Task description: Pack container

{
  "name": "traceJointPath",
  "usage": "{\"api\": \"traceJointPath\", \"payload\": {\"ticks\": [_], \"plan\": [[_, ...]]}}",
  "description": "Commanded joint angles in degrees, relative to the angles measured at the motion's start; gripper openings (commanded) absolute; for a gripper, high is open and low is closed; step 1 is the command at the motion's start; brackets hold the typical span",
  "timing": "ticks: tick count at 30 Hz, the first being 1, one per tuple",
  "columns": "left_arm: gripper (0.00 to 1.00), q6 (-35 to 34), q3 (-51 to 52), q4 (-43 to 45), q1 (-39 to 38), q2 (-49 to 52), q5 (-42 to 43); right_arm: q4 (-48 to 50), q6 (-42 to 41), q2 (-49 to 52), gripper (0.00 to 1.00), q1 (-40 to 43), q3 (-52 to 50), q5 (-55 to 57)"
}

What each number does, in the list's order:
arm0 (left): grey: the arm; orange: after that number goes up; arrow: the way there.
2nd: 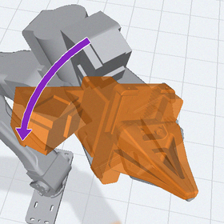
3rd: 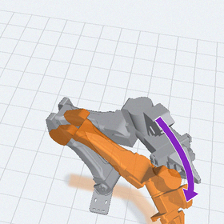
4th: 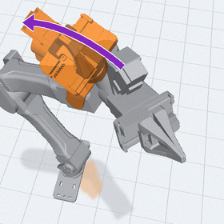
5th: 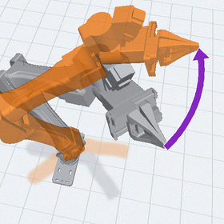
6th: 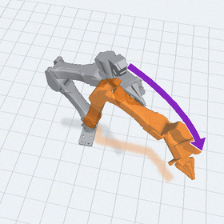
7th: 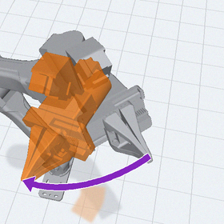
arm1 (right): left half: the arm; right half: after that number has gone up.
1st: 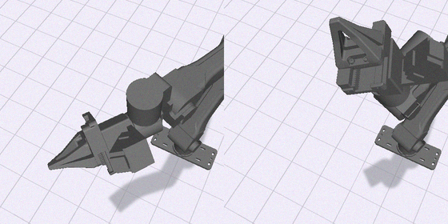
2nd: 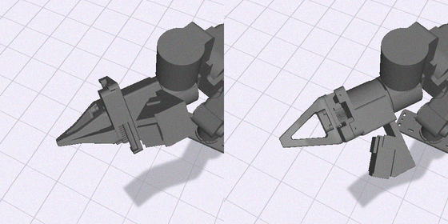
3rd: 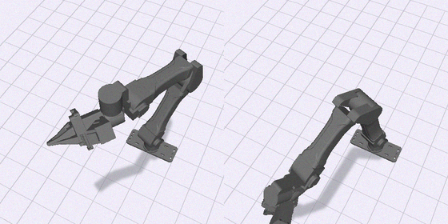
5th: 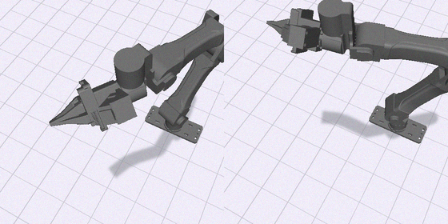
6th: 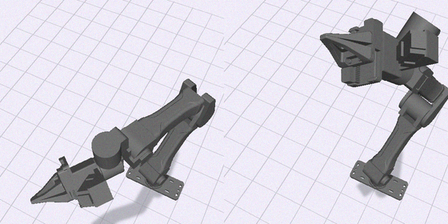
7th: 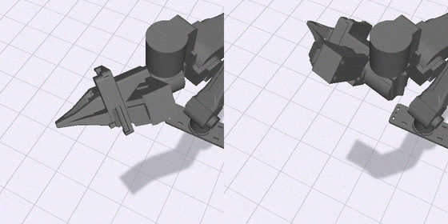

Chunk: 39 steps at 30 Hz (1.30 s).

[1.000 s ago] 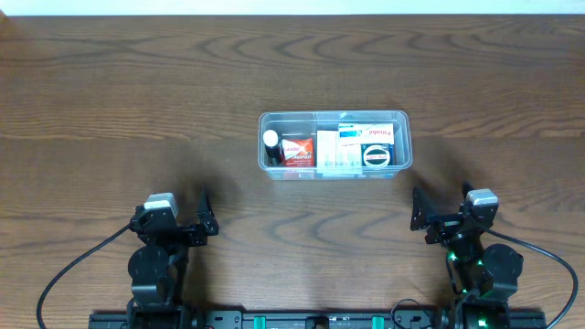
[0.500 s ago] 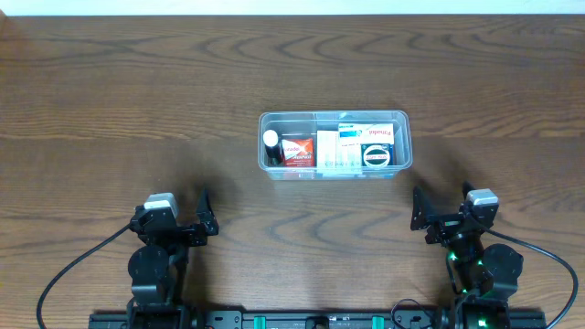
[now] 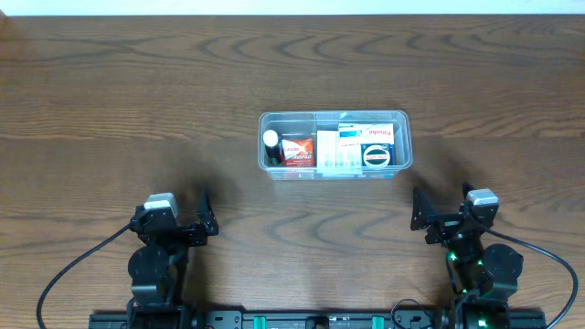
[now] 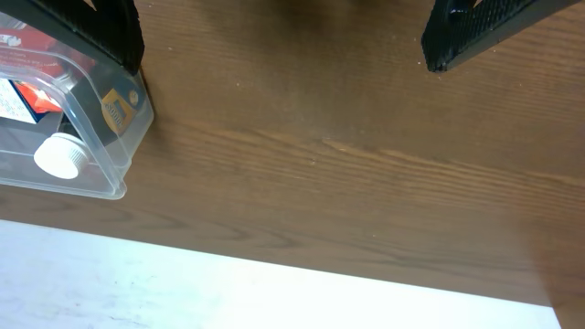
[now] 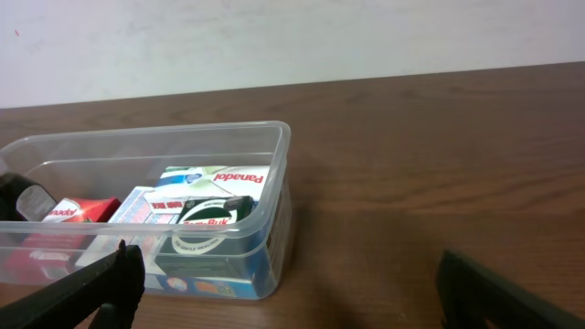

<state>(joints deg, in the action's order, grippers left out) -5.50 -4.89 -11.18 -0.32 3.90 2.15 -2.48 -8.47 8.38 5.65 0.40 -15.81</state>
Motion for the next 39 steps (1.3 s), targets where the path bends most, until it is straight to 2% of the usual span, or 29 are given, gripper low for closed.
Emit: {"api": "traceJointPath", "payload": {"ticks": [1,4,39], "plan": [[0.98,0.76,0.92,-1.81,-0.02,-0.76,-1.77,-0.31,0.42,-0.11,0.99,-0.46,-0.09,0.61],[0.98,0.76,0.92,-1.81,-0.02,-3.85,-1.77,-0.31,0.42,-0.11,0.99,-0.46,-0.09,0.59],[0.98,0.76,0.92,-1.81,-0.02,-3.78,-1.77,-0.31,0.42,-0.11,0.99,-0.46,-0.09,0.61]]}}
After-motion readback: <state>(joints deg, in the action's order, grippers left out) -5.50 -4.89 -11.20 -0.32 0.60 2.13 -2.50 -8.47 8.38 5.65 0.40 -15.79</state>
